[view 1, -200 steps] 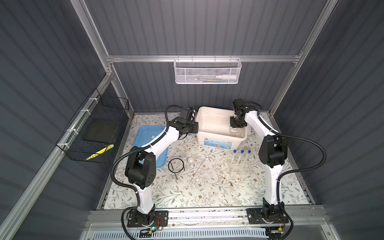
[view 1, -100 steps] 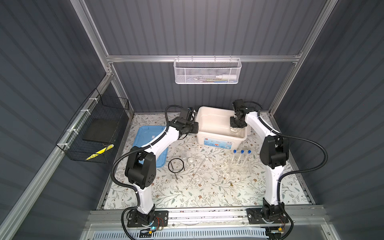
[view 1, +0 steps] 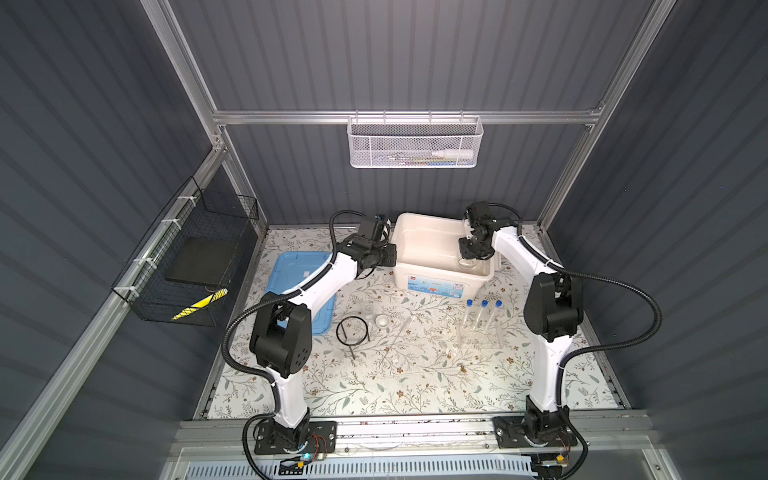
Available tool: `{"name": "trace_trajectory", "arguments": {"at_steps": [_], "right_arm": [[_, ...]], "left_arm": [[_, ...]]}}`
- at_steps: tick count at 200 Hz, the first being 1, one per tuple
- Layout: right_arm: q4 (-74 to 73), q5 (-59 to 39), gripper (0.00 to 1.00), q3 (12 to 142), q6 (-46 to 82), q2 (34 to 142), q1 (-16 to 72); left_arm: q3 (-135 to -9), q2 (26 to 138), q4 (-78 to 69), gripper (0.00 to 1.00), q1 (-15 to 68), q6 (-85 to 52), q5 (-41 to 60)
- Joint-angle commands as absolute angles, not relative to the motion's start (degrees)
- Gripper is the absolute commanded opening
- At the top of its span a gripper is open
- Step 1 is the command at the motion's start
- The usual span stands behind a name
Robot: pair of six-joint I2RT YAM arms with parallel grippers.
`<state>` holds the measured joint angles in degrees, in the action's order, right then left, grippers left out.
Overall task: Organize the chemistry lab equipment
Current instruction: 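Lower the flask into the bin while the left gripper holds the rim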
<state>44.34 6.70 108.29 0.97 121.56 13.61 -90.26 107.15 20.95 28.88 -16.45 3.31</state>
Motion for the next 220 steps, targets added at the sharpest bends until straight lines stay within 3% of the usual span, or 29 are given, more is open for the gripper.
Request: {"name": "trace_trajectory", "arguments": {"at_steps": [1,164,220], "right_arm": [[45.5,3.4,0.15,108.1,-3.9,121.0,13.9],[52.7,6.2,0.15,114.4,-16.3,126.6,14.2],[53.0,8.2,0.26,116.0,-18.0,127.9,14.1]], "left_arm": [[-90.1,107.8,21.8,0.30,28.7,-17.3,4.8],[-90.0,108.5,21.7,0.30,28.7,-17.6,6.0],[-90.0,108.7,21.9,0.31,28.7,-17.4,6.1]]}}
